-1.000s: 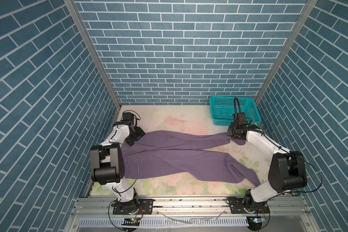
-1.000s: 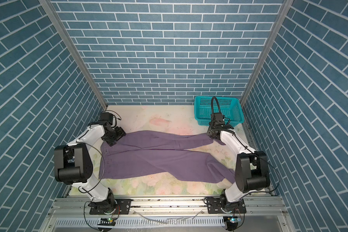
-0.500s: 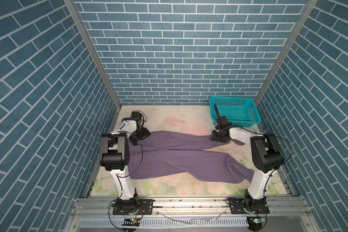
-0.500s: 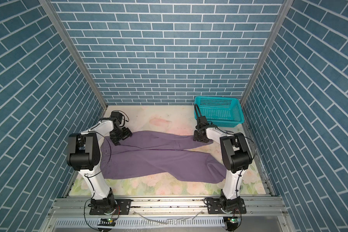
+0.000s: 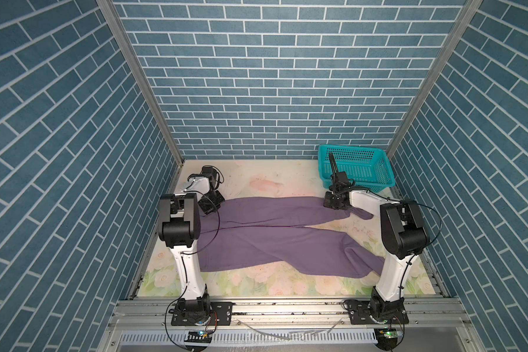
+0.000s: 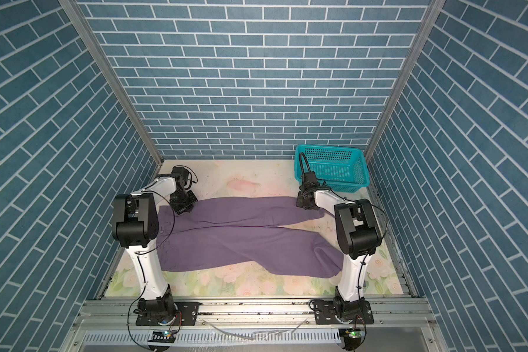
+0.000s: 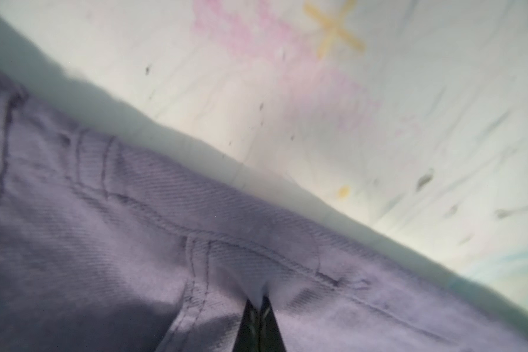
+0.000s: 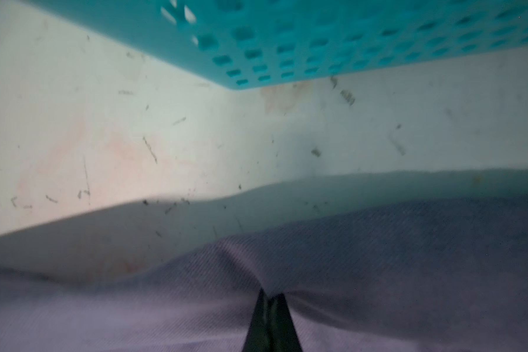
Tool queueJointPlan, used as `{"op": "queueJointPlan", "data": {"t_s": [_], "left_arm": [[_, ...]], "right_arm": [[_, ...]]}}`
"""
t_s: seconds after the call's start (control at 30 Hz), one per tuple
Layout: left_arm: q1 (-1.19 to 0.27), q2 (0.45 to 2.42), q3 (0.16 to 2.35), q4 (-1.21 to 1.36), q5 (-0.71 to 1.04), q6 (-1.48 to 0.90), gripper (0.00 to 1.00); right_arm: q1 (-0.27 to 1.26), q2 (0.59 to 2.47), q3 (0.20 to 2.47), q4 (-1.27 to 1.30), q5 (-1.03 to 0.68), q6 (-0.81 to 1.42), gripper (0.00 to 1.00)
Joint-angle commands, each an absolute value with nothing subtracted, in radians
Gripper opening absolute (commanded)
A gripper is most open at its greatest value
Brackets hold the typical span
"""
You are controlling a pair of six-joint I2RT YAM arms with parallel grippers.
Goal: Fold and stack the trousers
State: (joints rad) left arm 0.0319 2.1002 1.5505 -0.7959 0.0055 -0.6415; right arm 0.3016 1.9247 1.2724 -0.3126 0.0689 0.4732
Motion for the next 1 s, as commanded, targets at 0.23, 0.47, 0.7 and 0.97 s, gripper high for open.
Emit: {"op": "queueJointPlan", "data": {"t_s": [0.23,0.47,0.7,0.97], "left_arm": [[0.035,2.261,1.999,-1.05,-0.204,-0.503,0.0],[0.02,2.236,2.04,-1.103,-0.226,-0.475,0.57],[-0.015,1.957,1.61,-0.927,-0.121,-0.518,0.62],[-0.029,1.762,1.203,-0.774,-0.049,-0.552,0.67]], "right_arm": [[0.284,1.934,1.385,-0.32,0.15,0.448,0.0],[0.287,1.85,1.309,-0.356,0.138,0.45,0.37],[0.249,1.642,1.154,-0.467,0.223,0.466,0.37],[0.11,1.52,0.991,-0.558,0.242,0.505,0.47]]}}
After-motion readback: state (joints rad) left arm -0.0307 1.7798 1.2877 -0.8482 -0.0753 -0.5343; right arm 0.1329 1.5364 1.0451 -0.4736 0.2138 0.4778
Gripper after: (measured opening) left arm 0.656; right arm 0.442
